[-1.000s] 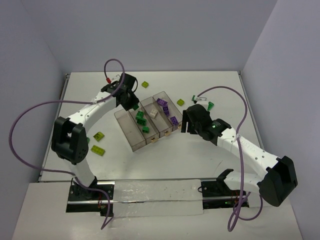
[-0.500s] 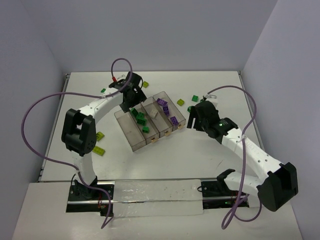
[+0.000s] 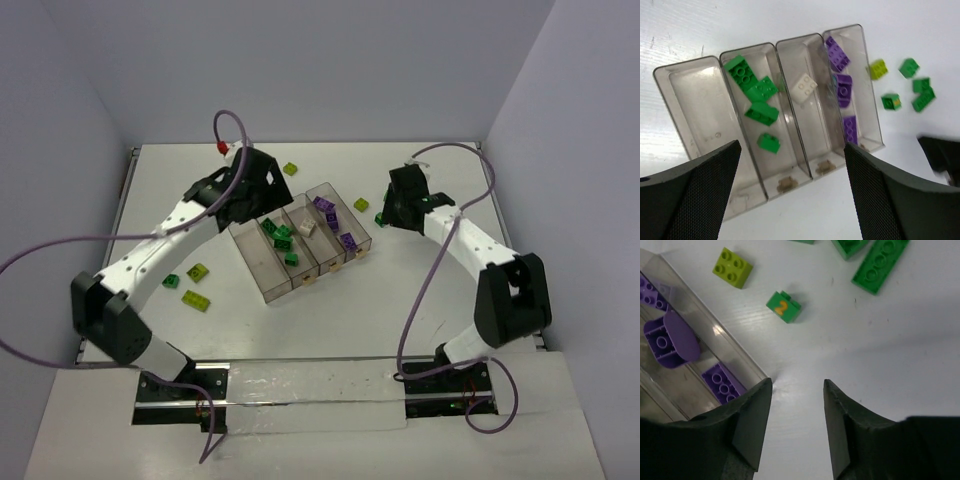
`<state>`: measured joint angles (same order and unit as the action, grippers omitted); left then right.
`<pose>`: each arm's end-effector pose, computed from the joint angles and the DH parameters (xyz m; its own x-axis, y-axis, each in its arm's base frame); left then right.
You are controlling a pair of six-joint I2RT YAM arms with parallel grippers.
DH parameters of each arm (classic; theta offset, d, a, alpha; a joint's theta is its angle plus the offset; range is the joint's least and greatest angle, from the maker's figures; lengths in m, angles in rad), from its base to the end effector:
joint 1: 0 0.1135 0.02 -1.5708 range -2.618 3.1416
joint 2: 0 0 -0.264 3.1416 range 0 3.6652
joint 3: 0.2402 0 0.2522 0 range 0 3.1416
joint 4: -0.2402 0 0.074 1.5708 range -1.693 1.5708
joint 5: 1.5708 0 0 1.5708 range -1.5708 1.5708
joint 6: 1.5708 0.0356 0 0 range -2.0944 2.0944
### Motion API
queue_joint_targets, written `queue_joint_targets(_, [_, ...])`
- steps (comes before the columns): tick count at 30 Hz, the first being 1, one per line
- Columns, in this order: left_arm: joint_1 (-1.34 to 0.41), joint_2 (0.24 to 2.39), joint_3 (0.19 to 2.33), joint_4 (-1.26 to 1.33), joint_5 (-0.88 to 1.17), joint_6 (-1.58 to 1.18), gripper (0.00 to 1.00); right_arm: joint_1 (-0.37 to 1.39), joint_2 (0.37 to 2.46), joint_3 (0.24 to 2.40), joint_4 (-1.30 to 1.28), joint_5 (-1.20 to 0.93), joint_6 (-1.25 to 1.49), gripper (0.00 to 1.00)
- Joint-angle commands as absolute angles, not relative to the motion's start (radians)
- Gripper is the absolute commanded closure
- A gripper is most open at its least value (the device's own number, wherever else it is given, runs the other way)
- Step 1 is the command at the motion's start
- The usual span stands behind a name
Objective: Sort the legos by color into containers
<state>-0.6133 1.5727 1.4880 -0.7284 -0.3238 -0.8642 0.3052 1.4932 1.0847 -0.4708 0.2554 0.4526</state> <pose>0.2876 -0.1886 0.3383 -0.6647 -0.4139 -0.6220 -0.2136 0.9031 -0.3726 0.3054 0.0868 0.2509 -0.7207 0.2166 -0.6586 0.1980 0.9747 0.1039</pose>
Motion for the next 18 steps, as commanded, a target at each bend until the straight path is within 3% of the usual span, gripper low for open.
queue_joint_targets(1, [-0.623, 1.395, 1.392, -0.652, -0.298, -0.795, 0.08, 0.297, 1.614, 1.215, -0.439, 0.236, 0.370, 0.48])
queue_joint_targets(9, [-0.626, 1.252, 1.331, -0.689, -0.324, -0.764, 0.08, 0.262, 1.823, 1.354, -0.479, 0.216, 0.300, 0.34])
queue_joint_targets(18, [-0.626, 1.243, 1.304, -0.704, -0.328, -0.775, 0.08, 0.258, 1.988, 1.472, -0.526, 0.210, 0.247, 0.36])
